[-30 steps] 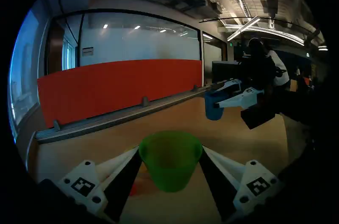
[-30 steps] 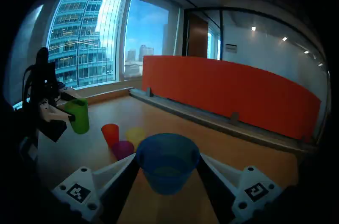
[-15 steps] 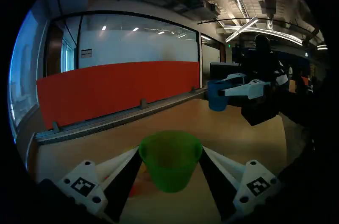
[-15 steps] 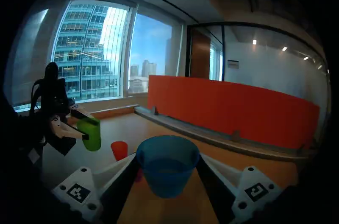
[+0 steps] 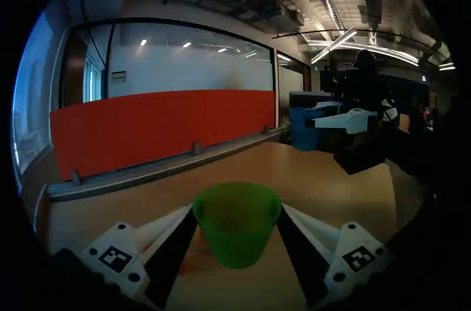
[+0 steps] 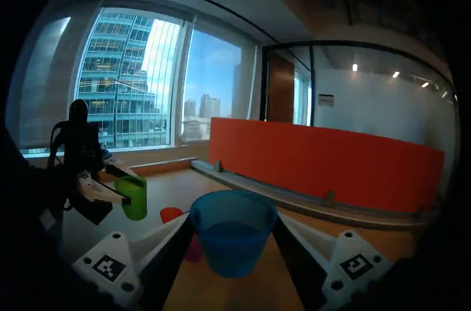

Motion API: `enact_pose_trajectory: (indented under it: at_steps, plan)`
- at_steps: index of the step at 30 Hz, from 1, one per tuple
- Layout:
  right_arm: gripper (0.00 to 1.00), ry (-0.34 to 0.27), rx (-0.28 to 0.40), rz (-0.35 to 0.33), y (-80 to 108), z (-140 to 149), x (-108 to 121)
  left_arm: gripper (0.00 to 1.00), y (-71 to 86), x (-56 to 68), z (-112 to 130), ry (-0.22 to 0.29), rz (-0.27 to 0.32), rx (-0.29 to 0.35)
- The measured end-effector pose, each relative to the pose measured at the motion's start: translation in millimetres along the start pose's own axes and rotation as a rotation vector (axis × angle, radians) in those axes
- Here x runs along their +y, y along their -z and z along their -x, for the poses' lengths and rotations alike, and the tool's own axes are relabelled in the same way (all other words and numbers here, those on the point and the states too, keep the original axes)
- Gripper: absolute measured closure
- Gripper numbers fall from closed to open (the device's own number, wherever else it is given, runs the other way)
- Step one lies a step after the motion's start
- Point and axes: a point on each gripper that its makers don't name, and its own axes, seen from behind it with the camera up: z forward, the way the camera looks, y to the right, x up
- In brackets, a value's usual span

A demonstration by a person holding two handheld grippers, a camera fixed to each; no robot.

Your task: Pour water

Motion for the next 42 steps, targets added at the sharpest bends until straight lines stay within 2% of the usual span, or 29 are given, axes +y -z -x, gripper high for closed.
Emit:
enact_pose_trajectory:
  at_steps: [23,32,42]
  plan:
    - [0.09,0.034,-0.01,-0.024,3.5,-8,-8,0.12,3.3,12.8,-4,-0.007,0.03,0.029]
    - [0.09,0.044,-0.003,-0.039,4.1,-12,-15,0.12,4.4,23.9,-12,0.003,0.051,0.06]
    - [0.09,0.057,0.0,-0.05,4.7,-16,-18,0.12,5.8,36.5,-15,-0.01,0.074,0.074]
